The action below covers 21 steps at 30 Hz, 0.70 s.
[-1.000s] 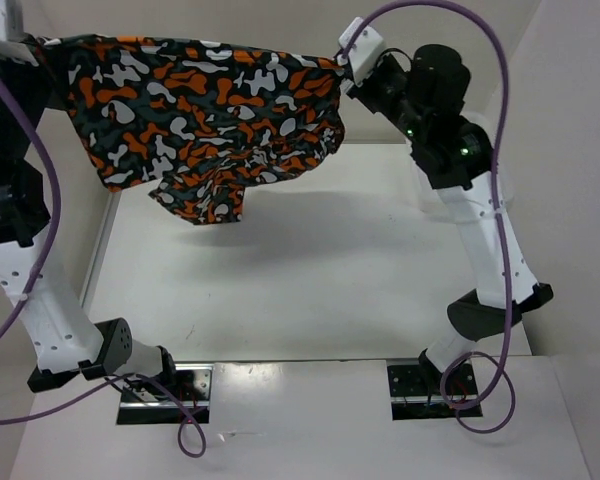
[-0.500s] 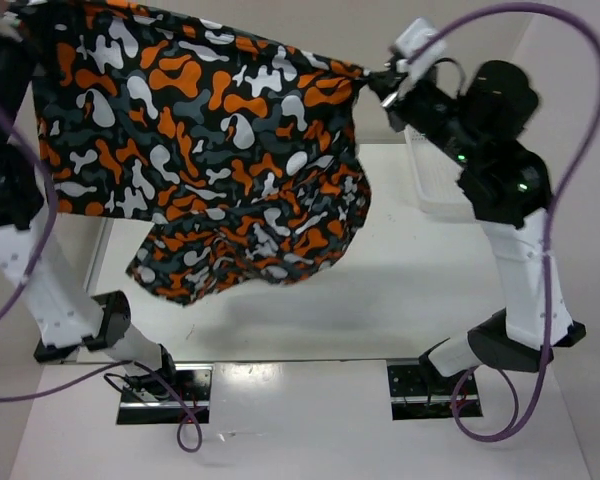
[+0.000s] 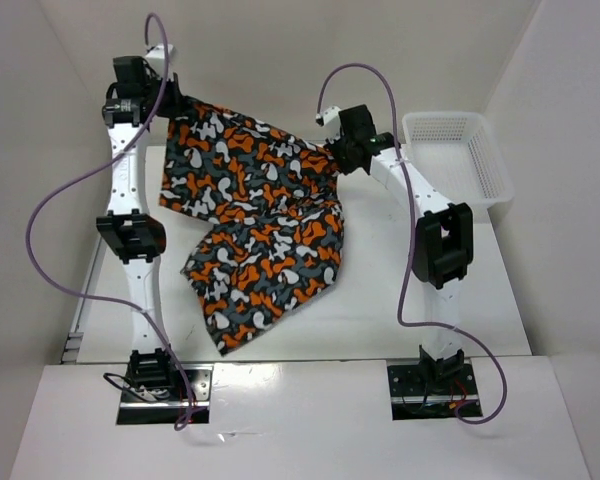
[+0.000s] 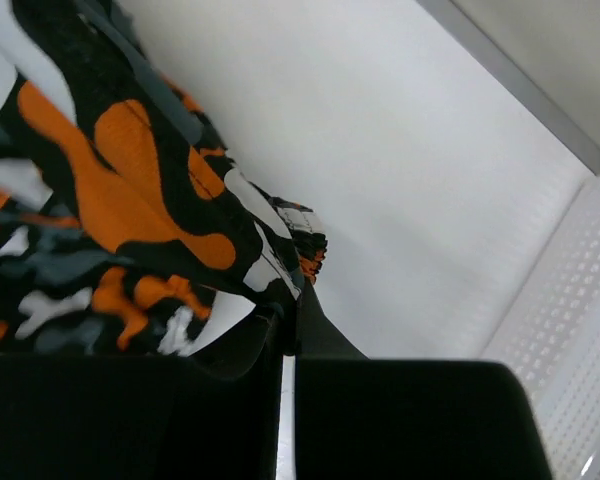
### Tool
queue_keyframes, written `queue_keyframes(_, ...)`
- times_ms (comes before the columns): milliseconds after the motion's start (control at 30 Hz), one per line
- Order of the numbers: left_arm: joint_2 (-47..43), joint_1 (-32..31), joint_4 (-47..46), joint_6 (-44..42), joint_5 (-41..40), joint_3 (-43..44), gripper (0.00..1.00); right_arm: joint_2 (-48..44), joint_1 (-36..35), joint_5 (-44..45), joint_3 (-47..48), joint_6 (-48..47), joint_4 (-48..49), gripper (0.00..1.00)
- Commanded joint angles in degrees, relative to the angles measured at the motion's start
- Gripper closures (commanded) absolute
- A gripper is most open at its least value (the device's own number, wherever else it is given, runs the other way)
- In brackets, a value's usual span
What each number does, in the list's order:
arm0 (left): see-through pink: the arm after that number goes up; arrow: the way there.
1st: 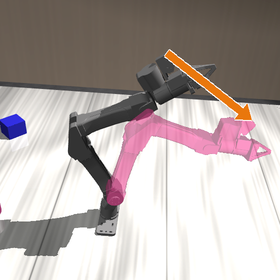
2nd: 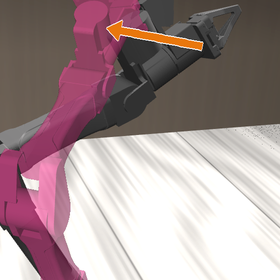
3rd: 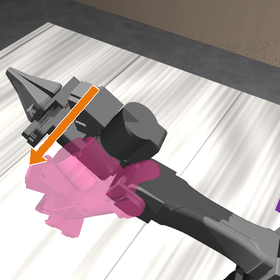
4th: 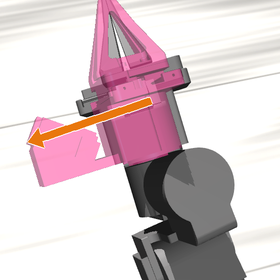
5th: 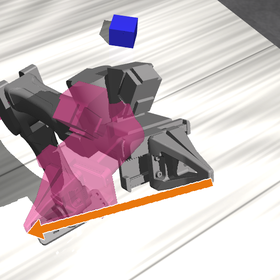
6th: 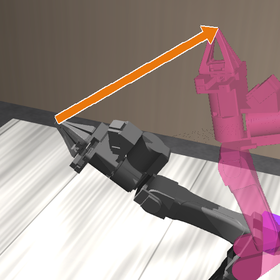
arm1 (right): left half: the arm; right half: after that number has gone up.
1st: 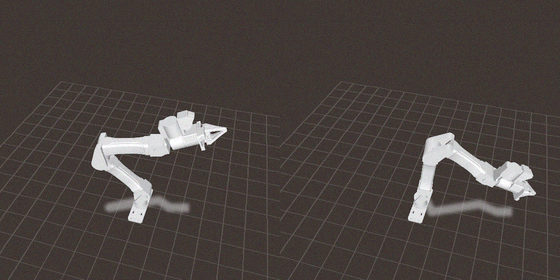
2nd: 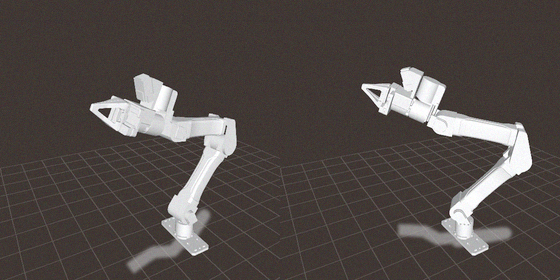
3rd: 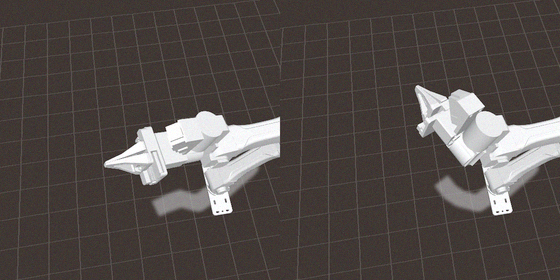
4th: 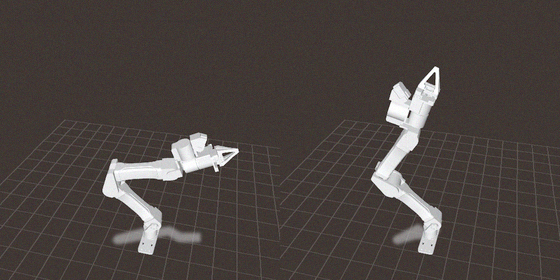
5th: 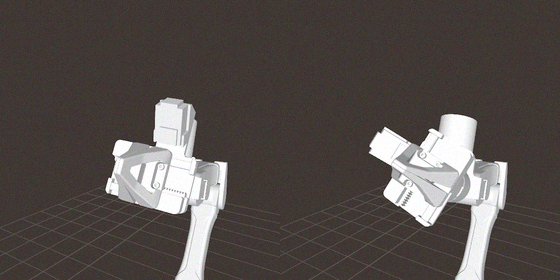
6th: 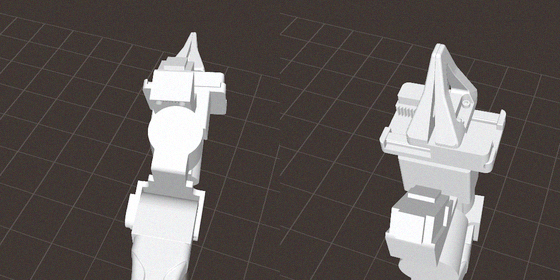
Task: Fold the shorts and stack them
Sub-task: Flatten the shorts out, then fold the shorts
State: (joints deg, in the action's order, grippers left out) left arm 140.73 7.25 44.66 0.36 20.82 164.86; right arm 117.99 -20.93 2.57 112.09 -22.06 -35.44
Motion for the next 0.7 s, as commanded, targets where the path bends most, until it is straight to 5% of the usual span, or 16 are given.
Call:
queue_keyframes(0,0.40,-0.39,-3.98,-0.36,-2.62,13.17,1.00,0.20,1.76,8.93,3.31,1.41,6.69,1.00)
queue_keyframes(400,-1.15,-2.85,-0.74,-0.36,-3.25,14.70,1.00,-1.18,2.30,20.46,0.24,-3.06,13.39,1.00)
queue_keyframes(667,-2.47,-0.57,29.75,-0.36,-0.88,14.70,1.00,-7.85,1.25,22.30,-14.87,-12.38,15.58,1.00)
